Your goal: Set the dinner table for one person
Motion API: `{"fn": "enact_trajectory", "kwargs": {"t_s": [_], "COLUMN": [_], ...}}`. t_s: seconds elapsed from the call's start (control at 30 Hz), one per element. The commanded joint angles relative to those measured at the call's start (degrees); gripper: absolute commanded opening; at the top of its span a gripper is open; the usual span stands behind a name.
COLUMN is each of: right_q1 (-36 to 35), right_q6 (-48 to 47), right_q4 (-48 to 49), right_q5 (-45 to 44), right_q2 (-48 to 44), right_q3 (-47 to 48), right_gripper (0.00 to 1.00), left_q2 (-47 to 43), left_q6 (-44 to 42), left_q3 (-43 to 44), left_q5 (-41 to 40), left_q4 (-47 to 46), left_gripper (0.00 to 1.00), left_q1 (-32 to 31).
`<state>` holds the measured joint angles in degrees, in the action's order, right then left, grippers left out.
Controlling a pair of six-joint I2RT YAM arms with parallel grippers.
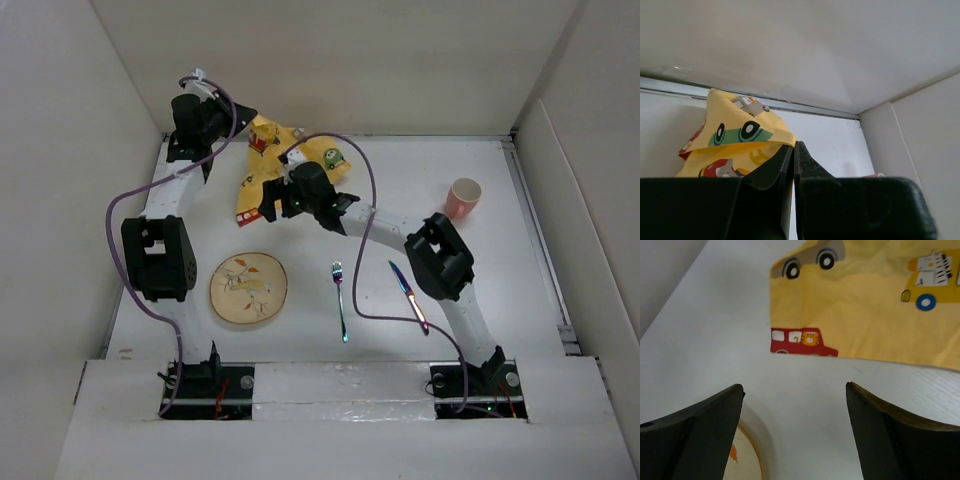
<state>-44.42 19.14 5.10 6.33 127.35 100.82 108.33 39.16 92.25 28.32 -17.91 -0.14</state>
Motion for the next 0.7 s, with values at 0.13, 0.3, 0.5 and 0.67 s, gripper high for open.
{"fn": "enact_trajectory", "kwargs": {"t_s": [0.13, 0.3, 0.5, 0.67], "right_q1": [-4.08, -7.95, -8.49, -7.96], "right_q6": [-4.89, -6.83, -4.46, -4.8], "right_q4": [-1.76, -1.06, -4.58, -4.49], "right_q5": [-13.17, -21.16, -35.13, -40.78], "right_q2": [-5.88, -9.4, -6.94, -5.62], "right_q3": [-0.35, -3.26, 0.0, 2.98], "right_gripper": [0.94, 0.99, 1.0, 0.48], "left_q2": [-10.76, -15.08, -16.05, -16.66], "left_q6": [5.48, 9.35, 11.64, 12.26], "left_q3": [-1.01, -5.31, -5.67, -5.67], "left_q5": [2.88, 3.15, 5.61, 5.96], "left_q4": [-8.8, -14.59, -16.54, -16.72], "left_gripper": [0.0, 0.0, 0.0, 0.0], "left_q1": [-4.16, -4.16, -4.69, -4.69]}}
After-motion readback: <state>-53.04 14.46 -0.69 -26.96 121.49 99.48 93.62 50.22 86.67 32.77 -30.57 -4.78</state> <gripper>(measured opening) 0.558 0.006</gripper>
